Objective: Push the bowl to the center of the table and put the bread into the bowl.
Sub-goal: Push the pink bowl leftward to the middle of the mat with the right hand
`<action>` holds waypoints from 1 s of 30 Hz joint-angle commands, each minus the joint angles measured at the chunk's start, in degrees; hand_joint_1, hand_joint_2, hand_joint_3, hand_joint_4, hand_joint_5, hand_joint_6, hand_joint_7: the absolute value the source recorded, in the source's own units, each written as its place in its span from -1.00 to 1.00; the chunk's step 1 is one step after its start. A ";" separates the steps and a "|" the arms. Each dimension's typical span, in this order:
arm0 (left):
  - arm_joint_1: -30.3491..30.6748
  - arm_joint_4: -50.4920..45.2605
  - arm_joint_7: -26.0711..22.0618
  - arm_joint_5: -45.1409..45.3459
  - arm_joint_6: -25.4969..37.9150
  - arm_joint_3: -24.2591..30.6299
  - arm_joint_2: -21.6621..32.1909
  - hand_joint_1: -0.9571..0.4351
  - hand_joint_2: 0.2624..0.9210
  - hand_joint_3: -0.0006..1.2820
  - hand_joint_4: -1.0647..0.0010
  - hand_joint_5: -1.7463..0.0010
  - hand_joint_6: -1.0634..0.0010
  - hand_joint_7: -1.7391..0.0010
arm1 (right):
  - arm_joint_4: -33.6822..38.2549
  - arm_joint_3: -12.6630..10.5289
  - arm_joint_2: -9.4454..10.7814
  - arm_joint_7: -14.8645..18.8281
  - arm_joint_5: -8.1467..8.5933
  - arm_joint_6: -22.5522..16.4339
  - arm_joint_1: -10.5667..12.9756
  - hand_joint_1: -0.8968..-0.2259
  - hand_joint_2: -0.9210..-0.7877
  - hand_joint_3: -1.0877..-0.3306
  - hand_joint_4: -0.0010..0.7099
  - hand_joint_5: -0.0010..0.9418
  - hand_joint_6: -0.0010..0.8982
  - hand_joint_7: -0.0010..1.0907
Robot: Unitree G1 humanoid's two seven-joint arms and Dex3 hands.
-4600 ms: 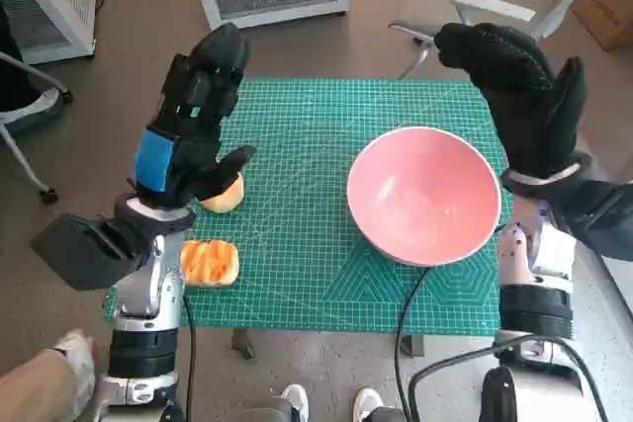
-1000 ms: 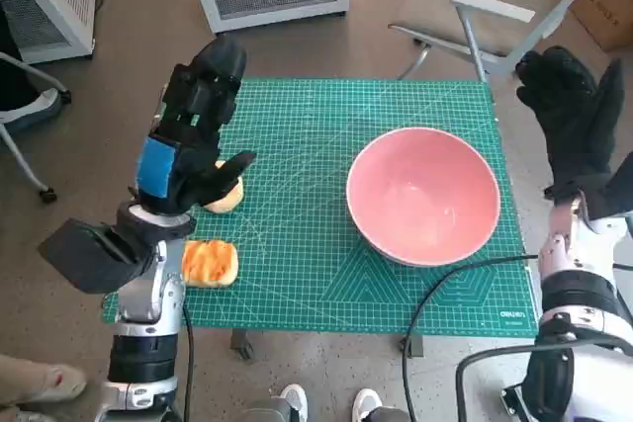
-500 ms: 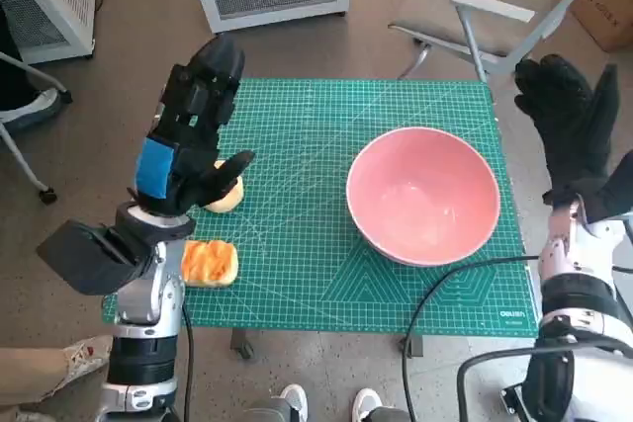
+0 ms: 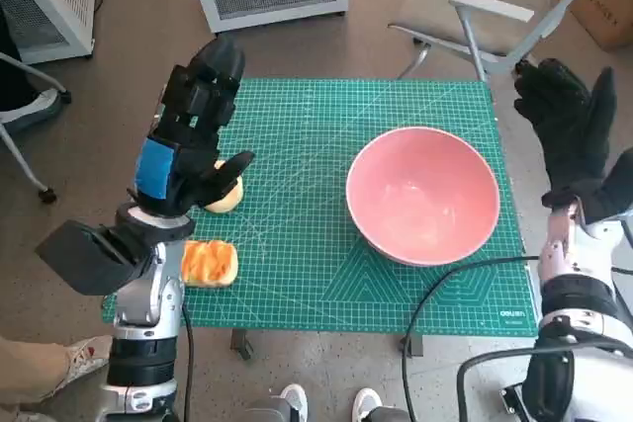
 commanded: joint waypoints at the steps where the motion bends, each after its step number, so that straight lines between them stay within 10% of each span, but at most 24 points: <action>1: 0.56 -0.78 -0.06 -0.13 0.41 0.23 0.21 -0.50 1.00 -0.67 0.88 1.00 1.00 0.46 | 1.04 -0.12 0.38 -1.14 -0.75 1.71 1.86 0.05 -1.00 -0.26 -0.61 -0.99 -0.52 -0.64; 30: 1.63 -3.04 -0.01 -0.57 2.32 0.78 0.40 -0.49 1.00 -0.66 0.89 1.00 1.00 0.47 | 2.14 -0.52 1.34 -2.95 -2.17 6.81 4.45 0.01 -1.00 -0.21 -0.57 -0.99 -0.52 -0.70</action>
